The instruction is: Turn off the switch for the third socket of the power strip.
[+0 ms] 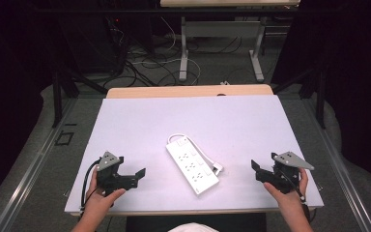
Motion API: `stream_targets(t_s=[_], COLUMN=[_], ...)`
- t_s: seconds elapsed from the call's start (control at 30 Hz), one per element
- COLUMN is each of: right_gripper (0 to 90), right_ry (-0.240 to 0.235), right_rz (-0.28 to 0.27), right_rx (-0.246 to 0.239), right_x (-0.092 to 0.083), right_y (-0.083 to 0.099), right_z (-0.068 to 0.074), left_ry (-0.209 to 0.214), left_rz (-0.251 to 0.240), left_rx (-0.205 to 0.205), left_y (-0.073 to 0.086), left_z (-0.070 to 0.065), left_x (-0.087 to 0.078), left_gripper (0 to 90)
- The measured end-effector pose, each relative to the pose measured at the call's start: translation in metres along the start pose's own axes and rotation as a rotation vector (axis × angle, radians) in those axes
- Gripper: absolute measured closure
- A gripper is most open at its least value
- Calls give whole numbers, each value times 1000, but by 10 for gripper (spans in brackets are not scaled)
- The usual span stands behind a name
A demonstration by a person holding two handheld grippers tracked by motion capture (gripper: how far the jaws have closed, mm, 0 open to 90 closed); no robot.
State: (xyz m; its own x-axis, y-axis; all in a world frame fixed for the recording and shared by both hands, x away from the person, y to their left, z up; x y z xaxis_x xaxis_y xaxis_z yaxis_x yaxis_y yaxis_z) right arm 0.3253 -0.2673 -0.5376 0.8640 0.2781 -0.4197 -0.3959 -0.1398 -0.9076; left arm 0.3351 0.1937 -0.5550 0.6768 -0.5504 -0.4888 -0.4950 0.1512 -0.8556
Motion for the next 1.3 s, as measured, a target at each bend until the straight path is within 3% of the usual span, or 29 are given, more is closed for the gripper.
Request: stream_targets(t_s=[0.07, 0.3, 0.7, 0.87, 0.97, 1.3], right_gripper=[150, 153, 297, 367, 396, 410], right_ry=[-8, -13, -64, -101, -99, -109], right_rz=[1, 13, 33, 44, 62, 66], right_rx=[-22, -7, -130, -133, -123, -130], right_x=[2, 2, 4, 5, 5, 4], right_y=[2, 4, -5, -10, -12, -26], right_z=[2, 2, 21, 31, 34, 39], left_ry=[-6, -11, -11, -16, -13, -11], left_rz=[0, 8, 9, 17, 21, 21], left_rx=[3, 6, 5, 13, 11, 9], left_y=[0, 1, 2, 2, 3, 3], left_z=[0, -2, -1, -2, -3, -4], left_x=[1, 1, 2, 3, 4, 4], left_gripper=[2, 3, 3, 2, 3, 3])
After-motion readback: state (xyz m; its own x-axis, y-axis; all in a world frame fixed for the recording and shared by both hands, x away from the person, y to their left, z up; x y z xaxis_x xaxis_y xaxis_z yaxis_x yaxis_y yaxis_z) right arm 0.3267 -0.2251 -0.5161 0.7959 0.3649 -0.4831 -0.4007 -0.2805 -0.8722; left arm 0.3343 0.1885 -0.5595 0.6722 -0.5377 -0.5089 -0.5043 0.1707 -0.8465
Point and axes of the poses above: each handheld gripper's, and its own axes: x roughly forward along the jaws, y roughly out of its underside, z roughly to its left, the point moved 5 cm from there along x, roughly forward along the jaws, and after that the axes turned 2 degrees about -z, right-handed, at the moved point
